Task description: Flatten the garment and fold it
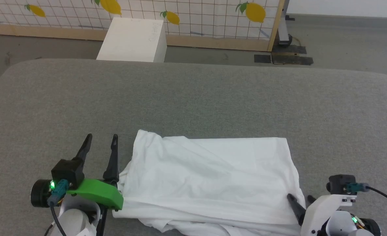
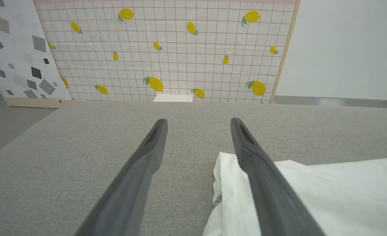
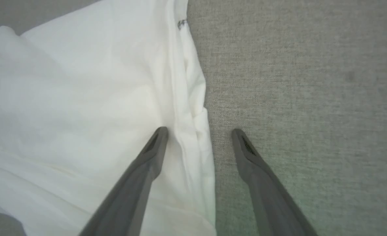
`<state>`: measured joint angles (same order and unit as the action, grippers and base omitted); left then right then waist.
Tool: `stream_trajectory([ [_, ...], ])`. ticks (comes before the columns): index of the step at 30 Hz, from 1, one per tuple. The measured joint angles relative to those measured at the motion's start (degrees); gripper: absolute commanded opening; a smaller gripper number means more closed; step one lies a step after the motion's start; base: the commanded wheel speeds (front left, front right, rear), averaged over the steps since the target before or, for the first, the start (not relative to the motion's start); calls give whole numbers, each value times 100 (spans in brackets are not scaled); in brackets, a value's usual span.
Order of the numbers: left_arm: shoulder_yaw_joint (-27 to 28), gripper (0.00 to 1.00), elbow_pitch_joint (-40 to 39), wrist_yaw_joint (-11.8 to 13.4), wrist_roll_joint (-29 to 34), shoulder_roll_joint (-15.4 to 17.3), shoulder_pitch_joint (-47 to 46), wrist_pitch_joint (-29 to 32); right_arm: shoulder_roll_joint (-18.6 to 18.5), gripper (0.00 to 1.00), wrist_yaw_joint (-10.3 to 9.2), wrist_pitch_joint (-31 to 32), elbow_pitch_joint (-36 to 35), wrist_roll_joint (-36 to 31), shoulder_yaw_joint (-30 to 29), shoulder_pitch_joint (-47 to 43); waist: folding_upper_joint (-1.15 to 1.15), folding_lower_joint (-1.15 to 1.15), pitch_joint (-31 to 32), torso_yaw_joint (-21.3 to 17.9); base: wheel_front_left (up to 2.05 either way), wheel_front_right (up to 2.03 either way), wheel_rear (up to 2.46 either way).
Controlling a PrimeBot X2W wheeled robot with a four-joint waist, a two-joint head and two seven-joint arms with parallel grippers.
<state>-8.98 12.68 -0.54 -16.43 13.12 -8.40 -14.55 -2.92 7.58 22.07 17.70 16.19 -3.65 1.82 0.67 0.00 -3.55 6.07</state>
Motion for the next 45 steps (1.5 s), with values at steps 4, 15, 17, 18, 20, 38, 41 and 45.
stream_trajectory([
  [4, 103, 100, 42, -68, 47, -77, 1, 0, -22, 62, -1, 376, 89, 113, 194, 112, 0, 0, 5, 11, 0, 0, 0],
  [15, 345, 100, 30, -193, 194, -229, 17, 0, 29, 0, 1, 297, -432, -449, -509, -54, 0, 0, 67, 38, 0, 0, 0],
  [17, 404, 100, -7, -193, 244, -244, 25, 0, 25, 0, 0, 280, -649, -643, -776, -178, 0, 0, 78, 35, 0, 0, 0],
  [18, 428, 100, -29, -194, 287, -249, 35, -1, 25, 0, 1, 290, -766, -757, -900, -258, 0, 0, 81, 29, 0, 0, 0],
  [20, 460, 100, -53, -221, 332, -257, 69, -1, 20, 0, 0, 369, -996, -968, -1079, -416, 0, 0, 83, 15, 0, 0, 0],
  [38, 584, 100, -51, -398, 485, -437, 172, -16, 7, 0, 0, 1206, -3967, -990, 1906, -571, 0, 0, 27, 192, 0, 0, 0],
  [41, 553, 100, -51, -422, 488, -495, 95, -16, 9, 0, 0, 1193, -3545, -1076, 2453, -101, 0, 0, -48, 284, 0, 0, 0],
  [45, 488, 100, -54, -455, 503, -601, -30, -16, 8, 0, 0, 1043, -2766, -1140, 3040, 466, 0, 0, -177, 431, 0, 0, 0],
])
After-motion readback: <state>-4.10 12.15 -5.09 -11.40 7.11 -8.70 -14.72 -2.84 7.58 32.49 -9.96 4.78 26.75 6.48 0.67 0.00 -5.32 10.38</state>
